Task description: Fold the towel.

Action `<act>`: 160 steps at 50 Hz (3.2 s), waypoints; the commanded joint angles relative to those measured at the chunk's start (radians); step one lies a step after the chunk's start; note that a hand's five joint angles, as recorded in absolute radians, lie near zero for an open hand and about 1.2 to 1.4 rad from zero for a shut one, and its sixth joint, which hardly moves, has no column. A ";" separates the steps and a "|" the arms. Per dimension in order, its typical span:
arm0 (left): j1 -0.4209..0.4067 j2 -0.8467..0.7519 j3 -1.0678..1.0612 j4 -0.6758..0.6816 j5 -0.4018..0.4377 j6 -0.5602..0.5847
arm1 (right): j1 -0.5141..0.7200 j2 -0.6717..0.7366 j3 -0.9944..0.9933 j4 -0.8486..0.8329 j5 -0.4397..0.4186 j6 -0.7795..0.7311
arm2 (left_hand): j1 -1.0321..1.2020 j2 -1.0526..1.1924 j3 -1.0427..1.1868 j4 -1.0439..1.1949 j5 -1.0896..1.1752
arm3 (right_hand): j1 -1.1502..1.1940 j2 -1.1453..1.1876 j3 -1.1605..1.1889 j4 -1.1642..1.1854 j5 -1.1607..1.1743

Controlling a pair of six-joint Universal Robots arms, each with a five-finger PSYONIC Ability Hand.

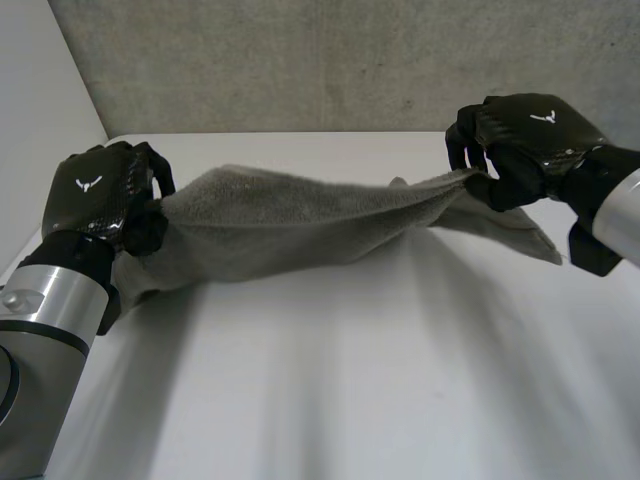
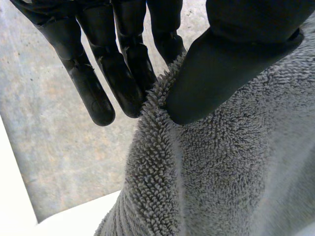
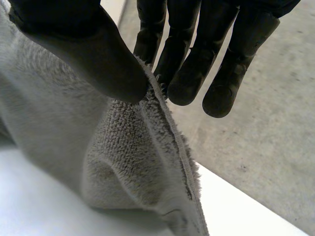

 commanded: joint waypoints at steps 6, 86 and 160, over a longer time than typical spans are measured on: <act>0.008 -0.177 0.014 -0.061 0.007 -0.054 | 0.005 0.232 -0.091 0.395 0.024 -0.561 | 0.236 0.179 0.180 0.178 0.198 | 0.058 0.069 0.062 0.060 0.056; 0.077 -0.340 0.223 -0.124 0.186 0.119 | 0.167 0.425 0.182 -0.197 0.140 -0.656 | -0.720 -0.778 -0.777 -0.779 -0.759 | 0.058 0.069 0.062 0.060 0.056; 0.269 -0.499 0.251 -0.480 0.209 0.834 | 0.166 0.453 0.197 -0.232 0.152 -0.644 | 0.136 0.078 0.079 0.077 0.097 | 0.058 0.069 0.062 0.060 0.056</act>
